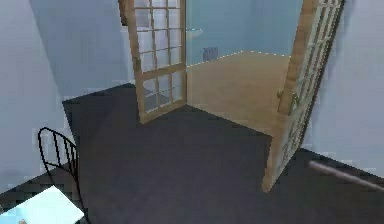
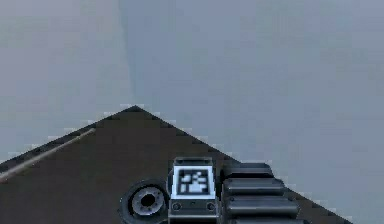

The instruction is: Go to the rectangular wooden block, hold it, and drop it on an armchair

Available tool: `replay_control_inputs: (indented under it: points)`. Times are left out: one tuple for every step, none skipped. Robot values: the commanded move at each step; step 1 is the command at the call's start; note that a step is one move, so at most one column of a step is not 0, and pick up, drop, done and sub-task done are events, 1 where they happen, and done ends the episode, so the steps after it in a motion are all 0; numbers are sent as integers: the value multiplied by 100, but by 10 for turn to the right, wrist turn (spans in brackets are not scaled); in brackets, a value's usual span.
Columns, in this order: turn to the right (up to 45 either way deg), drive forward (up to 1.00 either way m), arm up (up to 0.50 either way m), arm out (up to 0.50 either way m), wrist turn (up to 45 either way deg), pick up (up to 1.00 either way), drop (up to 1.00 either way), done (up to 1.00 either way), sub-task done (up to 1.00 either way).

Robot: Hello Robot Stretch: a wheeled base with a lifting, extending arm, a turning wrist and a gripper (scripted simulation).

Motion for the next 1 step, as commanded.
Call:
replay_control_inputs:
  points:
    - [0,100,0,0,0,0,0,0,0]
